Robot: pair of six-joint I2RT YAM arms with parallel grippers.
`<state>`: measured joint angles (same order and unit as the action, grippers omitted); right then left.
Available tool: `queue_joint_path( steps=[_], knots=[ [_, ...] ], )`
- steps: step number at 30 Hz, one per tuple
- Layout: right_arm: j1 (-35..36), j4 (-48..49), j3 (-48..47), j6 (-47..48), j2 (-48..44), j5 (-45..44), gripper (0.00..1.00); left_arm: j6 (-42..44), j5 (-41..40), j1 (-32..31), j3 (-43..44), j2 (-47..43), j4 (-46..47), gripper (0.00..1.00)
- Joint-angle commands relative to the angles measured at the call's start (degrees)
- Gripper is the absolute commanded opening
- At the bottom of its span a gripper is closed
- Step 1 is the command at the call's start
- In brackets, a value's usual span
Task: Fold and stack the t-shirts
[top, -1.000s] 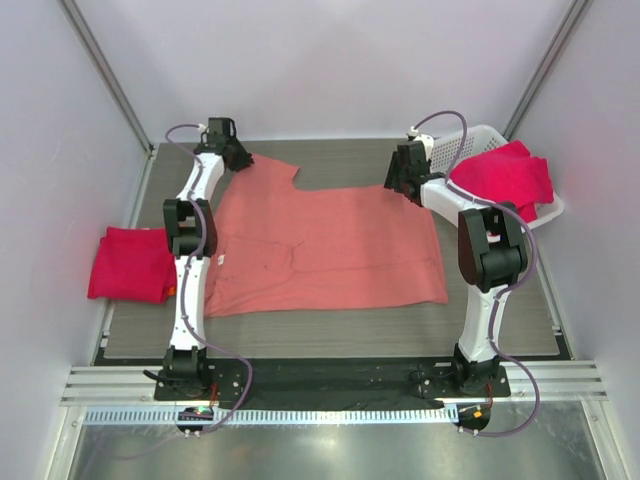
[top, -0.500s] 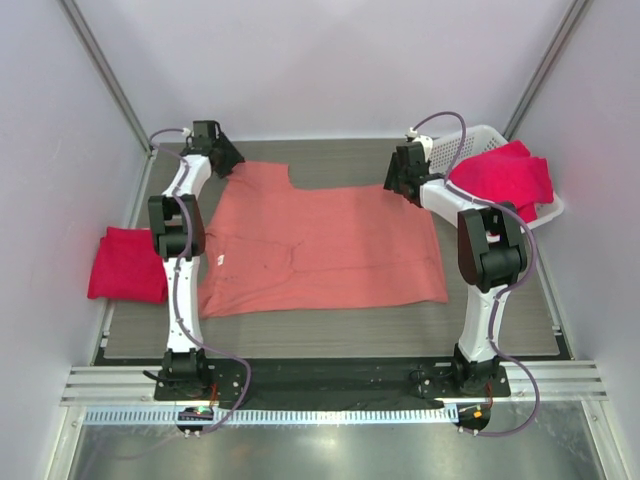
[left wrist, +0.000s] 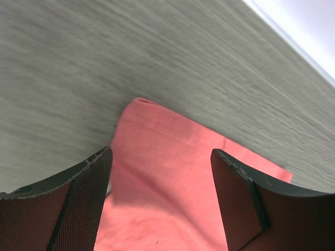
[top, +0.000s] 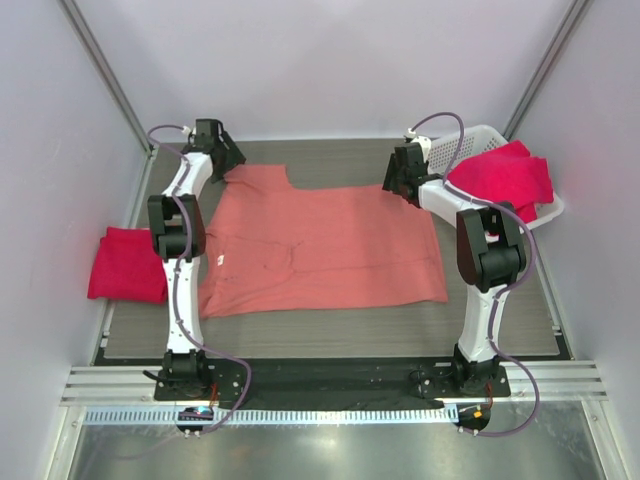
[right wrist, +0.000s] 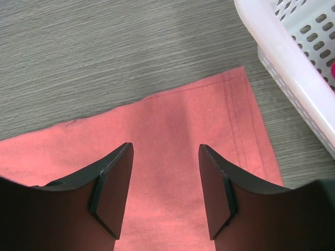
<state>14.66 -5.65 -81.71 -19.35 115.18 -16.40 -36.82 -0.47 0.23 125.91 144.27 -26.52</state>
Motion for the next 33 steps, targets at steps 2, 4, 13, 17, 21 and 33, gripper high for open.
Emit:
queue_joint_path(
  steps=[2, 4, 13, 17, 21, 33],
  knots=[
    [0.37, 1.26, -0.82, 0.19, -0.21, -0.65, 0.59, 1.75, -5.84, 0.3, 4.26, 0.05, -7.49, 0.77],
    [0.29, 1.52, -0.64, 0.11, -0.3, -0.73, 0.59, 1.4, -7.26, 0.21, 0.94, -1.44, -6.7, 0.77],
    [0.37, 1.69, -0.47, 0.02, -0.13, -0.47, 0.58, -2.82, -0.33, 1.62, -5.96, -4.01, 1.58, 0.79],
    [0.37, 1.61, -0.38, 0.19, -0.56, -0.73, 0.58, -3.52, 5.39, 1.35, 0.04, 0.66, -3.44, 0.7],
    [0.29, 1.17, -0.55, 0.11, -0.74, -1.26, 0.58, -3.35, 4.69, 0.3, -0.22, 0.93, -3.36, 0.57],
    [-0.85, -6.91, -9.86, -1.12, 6.11, -6.71, 0.58, -6.07, 7.42, 0.3, 8.48, 6.83, -0.29, 0.0]
  ],
)
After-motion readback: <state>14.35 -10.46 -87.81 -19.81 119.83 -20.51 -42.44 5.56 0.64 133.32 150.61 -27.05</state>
